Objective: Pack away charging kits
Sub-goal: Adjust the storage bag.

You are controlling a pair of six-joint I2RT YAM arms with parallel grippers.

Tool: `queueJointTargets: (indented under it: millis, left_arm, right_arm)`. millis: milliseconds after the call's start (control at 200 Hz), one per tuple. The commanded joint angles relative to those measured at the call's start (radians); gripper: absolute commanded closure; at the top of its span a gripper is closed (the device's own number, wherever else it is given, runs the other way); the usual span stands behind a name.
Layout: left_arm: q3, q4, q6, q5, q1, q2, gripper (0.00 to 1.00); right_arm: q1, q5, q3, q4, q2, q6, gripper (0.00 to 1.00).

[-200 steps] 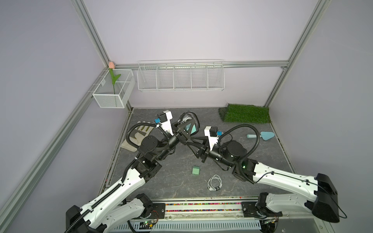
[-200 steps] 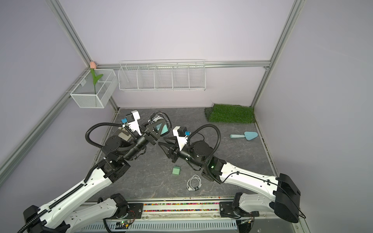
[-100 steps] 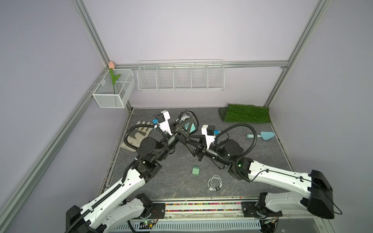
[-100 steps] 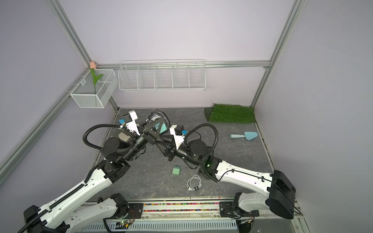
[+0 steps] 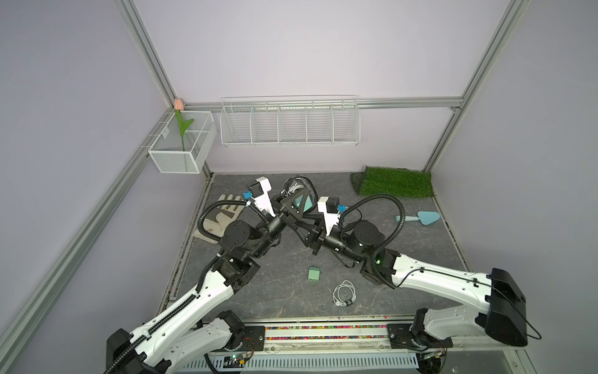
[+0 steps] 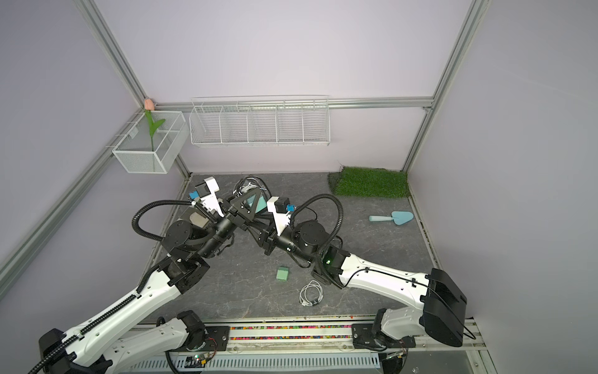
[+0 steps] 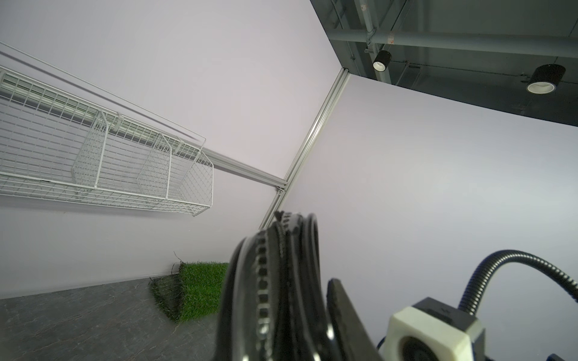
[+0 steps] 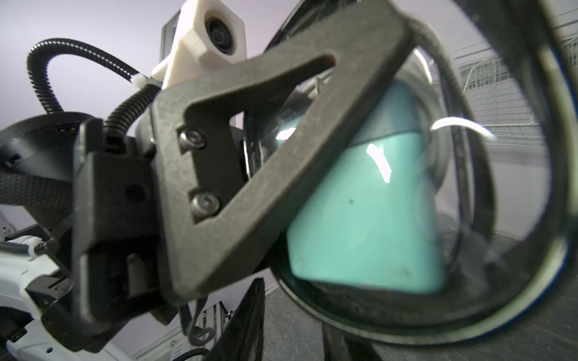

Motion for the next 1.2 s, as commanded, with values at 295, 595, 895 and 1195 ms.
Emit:
queueJointTargets:
  millis: [295, 595, 895, 1195]
  left_arm:
    - [-0.06, 0.036, 0.02, -0.065, -0.004, -0.004, 0.99]
    - [-0.072, 0.078, 0.022, -0.028, -0.004, 0.023, 1.0]
    - [-0.092, 0.074, 0.029, -0.033, -0.004, 0.011, 1.0]
    - [-0.101, 0.003, 0.041, -0.129, -0.002, -0.052, 1.0]
  right_arm:
    - [0.007, 0.032, 0.048, 0.007, -0.006, 0.011, 0.75]
    - [0.007, 0.053, 0.062, -0.009, -0.002, 0.01, 0.75]
    - [0.006, 0.091, 0.074, -0.041, -0.008, 0.01, 0.88]
    - [0.006, 0.162, 0.023, -0.097, -0.046, -0.01, 0.94]
